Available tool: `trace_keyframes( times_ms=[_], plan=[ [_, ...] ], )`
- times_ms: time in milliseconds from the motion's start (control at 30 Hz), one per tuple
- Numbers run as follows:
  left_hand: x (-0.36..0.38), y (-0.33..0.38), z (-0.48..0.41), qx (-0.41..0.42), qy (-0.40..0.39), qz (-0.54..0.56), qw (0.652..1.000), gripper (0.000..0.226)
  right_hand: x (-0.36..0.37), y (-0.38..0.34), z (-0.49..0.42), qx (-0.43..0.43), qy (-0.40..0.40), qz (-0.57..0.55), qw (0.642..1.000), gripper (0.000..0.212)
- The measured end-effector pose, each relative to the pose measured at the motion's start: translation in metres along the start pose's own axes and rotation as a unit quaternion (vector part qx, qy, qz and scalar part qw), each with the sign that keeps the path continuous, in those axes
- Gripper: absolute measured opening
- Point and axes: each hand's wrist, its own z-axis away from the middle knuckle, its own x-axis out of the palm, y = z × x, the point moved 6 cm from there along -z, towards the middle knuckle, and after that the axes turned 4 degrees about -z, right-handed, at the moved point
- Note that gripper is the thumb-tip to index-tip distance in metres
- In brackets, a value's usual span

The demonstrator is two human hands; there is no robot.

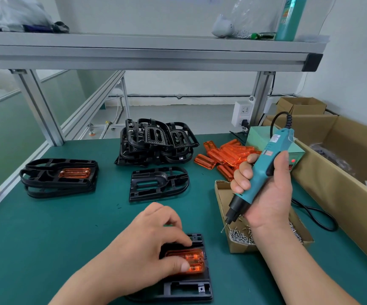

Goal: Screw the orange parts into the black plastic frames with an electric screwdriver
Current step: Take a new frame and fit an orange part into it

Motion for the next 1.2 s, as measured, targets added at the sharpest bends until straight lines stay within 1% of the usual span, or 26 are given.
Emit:
trace_keyframes(
  times_ms=[67, 133, 300, 533, 633, 700, 833, 1000, 1200],
  plan=[
    [0.0050, -0.0030, 0.0027, -0.005, -0.044, -0.008, 0.999, 0.045, -0.0001, -0.0002, -0.0001, -0.001, -0.002, 0.000, 1.000, 0.056],
    [0.0068, -0.0019, 0.0027, 0.000, -0.057, -0.007, 0.998, 0.048, -0.0002, -0.0004, 0.0001, -0.001, -0.003, -0.002, 1.000, 0.056],
    [0.0050, 0.0011, 0.0016, 0.000, -0.041, -0.007, 0.999, 0.050, 0.0005, -0.0001, 0.0000, -0.001, -0.003, -0.004, 1.000, 0.056],
    [0.0054, 0.0006, 0.0017, -0.015, -0.045, 0.009, 0.999, 0.045, -0.0002, -0.0004, 0.0001, 0.000, -0.007, -0.005, 1.000, 0.057],
    [0.0065, -0.0019, 0.0017, -0.027, -0.052, 0.031, 0.998, 0.040, -0.0003, -0.0010, -0.0002, -0.001, -0.008, -0.002, 1.000, 0.056],
    [0.0066, -0.0033, 0.0007, -0.034, -0.061, 0.046, 0.996, 0.042, -0.0002, -0.0009, -0.0002, -0.002, -0.009, -0.003, 1.000, 0.055],
    [0.0076, -0.0029, -0.0019, -0.038, -0.071, 0.041, 0.996, 0.044, -0.0003, -0.0008, -0.0005, -0.004, -0.009, -0.003, 1.000, 0.055],
    [0.0085, -0.0040, -0.0011, -0.049, -0.076, 0.063, 0.994, 0.036, 0.0000, -0.0014, -0.0006, -0.003, -0.005, -0.010, 1.000, 0.055],
    [0.0095, -0.0066, 0.0008, -0.044, -0.072, 0.045, 0.995, 0.038, 0.0011, -0.0027, 0.0010, -0.007, 0.000, -0.001, 1.000, 0.055]
  ],
)
